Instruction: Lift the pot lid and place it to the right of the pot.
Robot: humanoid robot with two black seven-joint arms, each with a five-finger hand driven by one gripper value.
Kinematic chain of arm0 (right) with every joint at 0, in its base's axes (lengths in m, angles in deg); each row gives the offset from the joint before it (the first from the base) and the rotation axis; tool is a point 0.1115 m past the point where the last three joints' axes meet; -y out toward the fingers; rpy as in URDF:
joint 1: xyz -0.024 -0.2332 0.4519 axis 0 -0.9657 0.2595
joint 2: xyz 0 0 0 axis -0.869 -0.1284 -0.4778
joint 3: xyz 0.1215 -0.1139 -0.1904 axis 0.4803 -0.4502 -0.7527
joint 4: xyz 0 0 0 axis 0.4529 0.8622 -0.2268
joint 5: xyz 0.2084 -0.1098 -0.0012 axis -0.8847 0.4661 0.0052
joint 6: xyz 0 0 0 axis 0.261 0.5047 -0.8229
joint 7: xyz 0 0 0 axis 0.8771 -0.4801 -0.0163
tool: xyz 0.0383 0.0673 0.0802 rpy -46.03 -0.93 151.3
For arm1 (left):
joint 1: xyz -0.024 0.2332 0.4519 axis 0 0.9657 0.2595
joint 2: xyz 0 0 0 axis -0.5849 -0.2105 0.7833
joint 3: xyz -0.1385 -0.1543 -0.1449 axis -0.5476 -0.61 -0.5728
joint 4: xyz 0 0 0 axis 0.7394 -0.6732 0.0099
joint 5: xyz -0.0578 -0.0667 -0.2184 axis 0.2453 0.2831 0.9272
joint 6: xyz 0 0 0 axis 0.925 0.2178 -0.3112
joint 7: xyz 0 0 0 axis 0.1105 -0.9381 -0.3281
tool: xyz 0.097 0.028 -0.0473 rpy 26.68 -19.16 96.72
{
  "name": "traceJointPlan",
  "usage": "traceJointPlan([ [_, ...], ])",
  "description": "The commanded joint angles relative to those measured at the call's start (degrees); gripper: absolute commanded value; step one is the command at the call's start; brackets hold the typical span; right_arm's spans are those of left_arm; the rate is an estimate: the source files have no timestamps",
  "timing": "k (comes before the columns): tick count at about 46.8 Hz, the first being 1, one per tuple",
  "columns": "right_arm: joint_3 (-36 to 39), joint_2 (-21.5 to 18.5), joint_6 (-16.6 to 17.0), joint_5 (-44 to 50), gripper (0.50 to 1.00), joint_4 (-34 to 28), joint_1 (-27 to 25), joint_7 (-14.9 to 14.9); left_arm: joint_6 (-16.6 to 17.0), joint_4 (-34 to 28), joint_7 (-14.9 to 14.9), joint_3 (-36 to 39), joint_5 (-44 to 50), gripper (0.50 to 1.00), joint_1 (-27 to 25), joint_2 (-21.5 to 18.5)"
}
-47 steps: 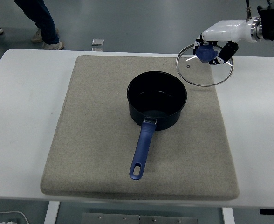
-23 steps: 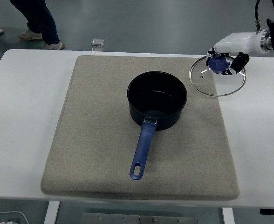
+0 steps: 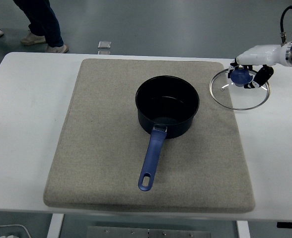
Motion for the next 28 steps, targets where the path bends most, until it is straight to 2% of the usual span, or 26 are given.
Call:
traceJointPlan([
  [1,0.1,0.0,-0.1,-0.1,0.5,0.0,-0.6,0.0,0.0,-0.1,0.0,0.0,0.0,1.0,0.0,0.0],
  [15,0.5,0.1,-0.1,-0.8,0.5,0.4,-1.9,0.0,0.0,-0.1,0.0,0.0,0.0,1.0,0.0,0.0],
  [28,0.8,1.2,0.1,-1.6,0.5,4.4,-2.2,0.0,0.0,-0.1,0.0,0.0,0.0,1.0,0.0,0.0],
])
